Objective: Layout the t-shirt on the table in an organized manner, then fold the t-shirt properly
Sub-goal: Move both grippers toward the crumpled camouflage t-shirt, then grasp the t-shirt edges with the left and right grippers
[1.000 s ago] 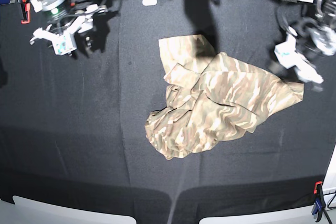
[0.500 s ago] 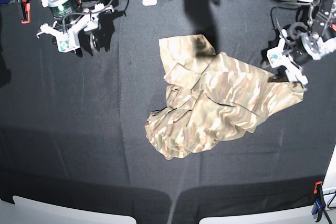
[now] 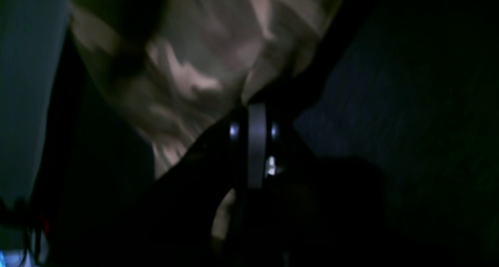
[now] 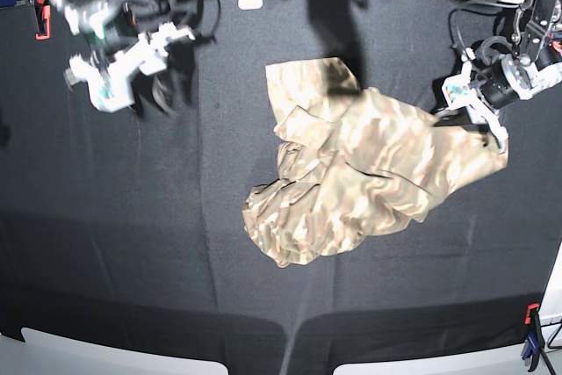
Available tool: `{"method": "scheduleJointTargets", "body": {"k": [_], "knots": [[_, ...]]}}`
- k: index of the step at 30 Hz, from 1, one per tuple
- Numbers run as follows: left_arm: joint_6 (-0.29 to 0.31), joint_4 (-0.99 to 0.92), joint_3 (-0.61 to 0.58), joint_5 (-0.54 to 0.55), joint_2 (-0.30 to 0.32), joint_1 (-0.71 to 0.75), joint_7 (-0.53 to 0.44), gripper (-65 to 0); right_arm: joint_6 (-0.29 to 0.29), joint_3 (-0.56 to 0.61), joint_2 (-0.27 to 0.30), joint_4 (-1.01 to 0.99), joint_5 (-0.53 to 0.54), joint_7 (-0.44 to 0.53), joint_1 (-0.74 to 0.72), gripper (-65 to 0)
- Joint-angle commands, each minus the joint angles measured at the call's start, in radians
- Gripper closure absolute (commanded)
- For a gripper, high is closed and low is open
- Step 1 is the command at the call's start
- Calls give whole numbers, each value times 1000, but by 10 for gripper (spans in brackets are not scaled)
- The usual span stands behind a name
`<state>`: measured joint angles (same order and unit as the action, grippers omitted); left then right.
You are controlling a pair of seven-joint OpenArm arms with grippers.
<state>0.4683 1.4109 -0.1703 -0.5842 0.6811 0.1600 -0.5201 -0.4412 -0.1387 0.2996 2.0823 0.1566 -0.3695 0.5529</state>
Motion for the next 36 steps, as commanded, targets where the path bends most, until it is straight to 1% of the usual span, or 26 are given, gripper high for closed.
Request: {"method": "scheduleJointTargets", "body": {"k": [1,3,4,7,12,14,16,19,24,26,29,31,33,36], "knots": [[-11,12,6,13,17,-13,-32,0,-31,19,8,15,-31,4,-23,-254],[-11,12,6,13,18,-14,-30,0,-72,79,8,15,-122,-31,-69,-254],[-11,11,6,13,18,-13,-26,0,-81,114,8,15,-166,-41,-89,-254],[-11,11,6,13,18,-13,-26,0,-82,224,8,12,-284,-50,-135,-254],[-11,11,6,13,18,-14,-26,0,-81,393,8,-71,-421,-50,-205,-254],[-11,11,6,13,18,-13,-26,0,-71,448,8,-132,-483,-49,-238,-254],[-11,11,6,13,18,-14,-26,0,-37,499,5,-193,-525,-46,-280,-254],[-11,11,6,13,18,-13,-27,0,-18,555,-26,-273,-578,-47,-340,-254],[-11,11,6,13,18,-13,-26,0,-14,607,-102,-353,-580,-42,-399,-254],[-11,11,6,13,18,-13,-26,0,-13,618,-121,-358,-580,-41,-409,-254],[-11,11,6,13,18,-14,-26,0,-13,619,-128,-358,-581,-35,-409,-253],[-11,11,6,13,18,-13,-27,0,-13,617,-125,-358,-597,-35,-409,-226],[-11,11,6,13,18,-14,-27,0,3,617,-125,-358,-599,-34,-409,-205],[-11,11,6,13,18,-14,-27,0,23,617,-125,-358,-600,-34,-409,-205]]}}
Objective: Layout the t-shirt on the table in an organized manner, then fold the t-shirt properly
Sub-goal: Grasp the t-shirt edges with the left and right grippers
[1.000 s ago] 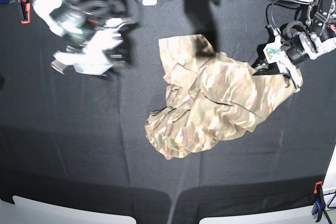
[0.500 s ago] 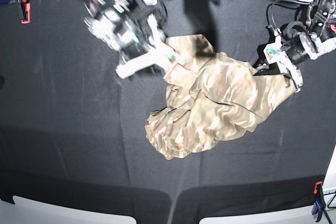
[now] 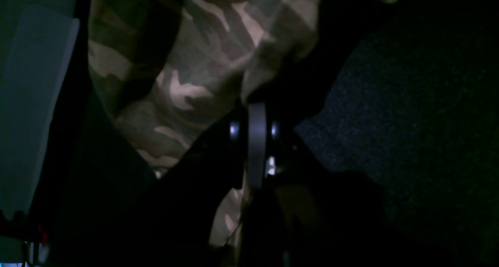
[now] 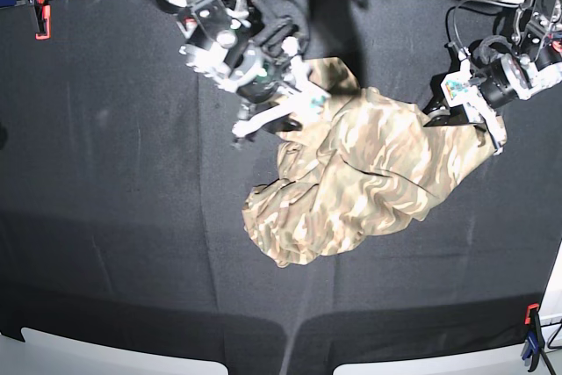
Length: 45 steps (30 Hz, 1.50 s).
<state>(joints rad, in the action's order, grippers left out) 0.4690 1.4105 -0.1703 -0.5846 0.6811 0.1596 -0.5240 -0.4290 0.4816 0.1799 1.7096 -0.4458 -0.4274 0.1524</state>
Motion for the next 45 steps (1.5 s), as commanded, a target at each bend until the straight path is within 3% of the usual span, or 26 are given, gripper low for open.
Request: {"method": "scheduleJointTargets", "body": {"k": [1,13,17,22,25,32,36,41,45], "knots": [[-12,12,6,13,18,-13,-23,0,11,-3,-4,15,-3,23,-9,-205],[-12,12,6,13,18,-13,-23,0,11,-3,-19,9,-19,76,-9,-205],[-12,12,6,13,18,-13,-23,0,11,-3,-34,-30,-20,79,-19,-90],[-12,12,6,13,18,-13,-23,0,39,-3,-39,-74,-20,79,-40,-71],[-12,12,6,13,18,-13,-23,0,78,-3,-39,-74,-19,79,-45,0],[-12,12,6,13,18,-37,-23,0,80,-3,-38,-74,-19,29,-64,0],[-12,12,6,14,18,-90,-19,0,124,-5,-35,-74,-11,-18,-116,0],[-12,9,6,97,18,-146,42,0,124,-41,-34,-74,58,-61,-196,0],[-12,9,7,199,18,-184,145,0,123,-161,-34,-74,190,-90,-256,0]]}}
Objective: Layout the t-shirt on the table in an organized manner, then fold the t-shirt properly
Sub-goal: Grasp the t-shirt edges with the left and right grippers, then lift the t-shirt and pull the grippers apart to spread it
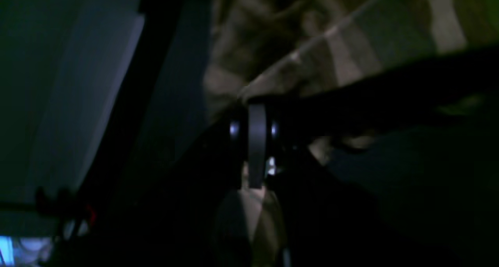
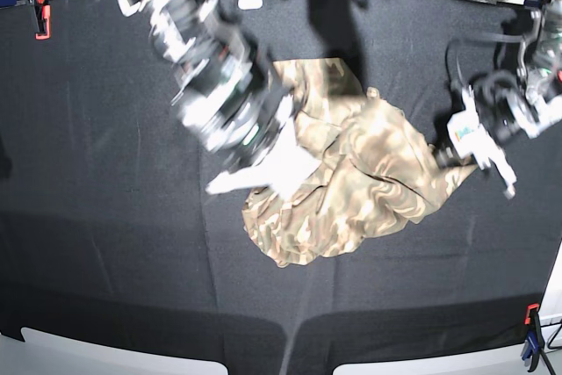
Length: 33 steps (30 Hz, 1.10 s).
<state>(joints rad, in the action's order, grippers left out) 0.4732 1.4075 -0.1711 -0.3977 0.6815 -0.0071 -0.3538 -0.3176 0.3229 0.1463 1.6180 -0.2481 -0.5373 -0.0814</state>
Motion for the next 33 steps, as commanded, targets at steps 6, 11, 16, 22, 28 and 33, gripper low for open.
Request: {"method": "scheduleJointTargets", "body": {"k": [6,11,16,22,28,33], "knots": [[-16,12,7,168,17,-43,25,0,-267,-125,10,18,222,-72,-42,0],[-16,12,7,201,17,-43,25,0,-381,3,20,18,248,-127,-3,0],[-15,12,7,201,17,-43,25,0,-381,188,19,18,142,-159,1,-300],[-15,12,7,201,17,-43,25,0,-381,315,17,18,65,-161,2,-328],[-16,12,7,201,17,-43,25,0,-323,359,11,18,12,-190,2,-325],[-15,12,7,201,17,-43,25,0,-306,358,11,24,13,-239,1,-160]]}}
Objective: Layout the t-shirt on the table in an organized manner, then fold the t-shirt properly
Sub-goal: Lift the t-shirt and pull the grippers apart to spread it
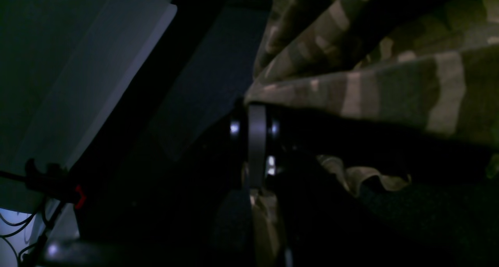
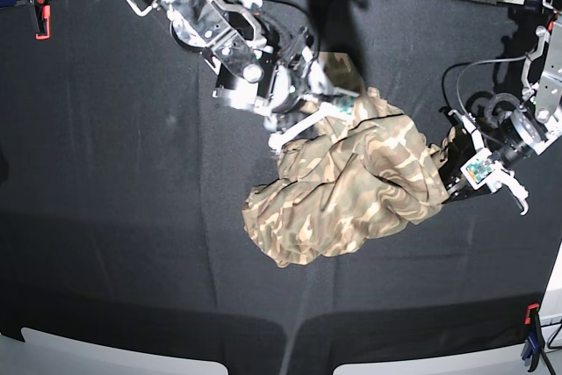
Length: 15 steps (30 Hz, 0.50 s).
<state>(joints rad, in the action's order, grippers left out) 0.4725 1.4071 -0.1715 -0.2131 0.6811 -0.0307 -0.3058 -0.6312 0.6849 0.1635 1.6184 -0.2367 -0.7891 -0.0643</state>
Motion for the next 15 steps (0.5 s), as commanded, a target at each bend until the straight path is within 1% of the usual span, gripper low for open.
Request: {"method": "scheduleJointTargets", "body": {"k": [1,3,4,5,8,10,12,15], "knots": [[-15,13,8,16,18,-19,-23,0,13,-4,-6,28,2,2,-16,-130],[-15,13,8,16,18,-19,-23,0,37,-4,-6,43,2,-9,-16,-74],[-15,13,8,16,18,-19,-23,0,60,-4,-6,53,2,-13,-16,-29],[-15,13,8,16,18,-19,-23,0,81,-4,-6,65,1,-21,-16,0],[-15,13,8,16,18,-19,-23,0,109,-12,-6,110,0,-50,-22,0],[-15,13,8,16,18,-20,-23,0,133,-40,-5,134,-15,-50,-28,0],[-15,13,8,16,18,-19,-23,0,147,-89,-2,140,-26,-50,-44,0],[-15,13,8,17,18,-20,-24,0,155,-205,10,140,-9,-47,-87,0]]}}
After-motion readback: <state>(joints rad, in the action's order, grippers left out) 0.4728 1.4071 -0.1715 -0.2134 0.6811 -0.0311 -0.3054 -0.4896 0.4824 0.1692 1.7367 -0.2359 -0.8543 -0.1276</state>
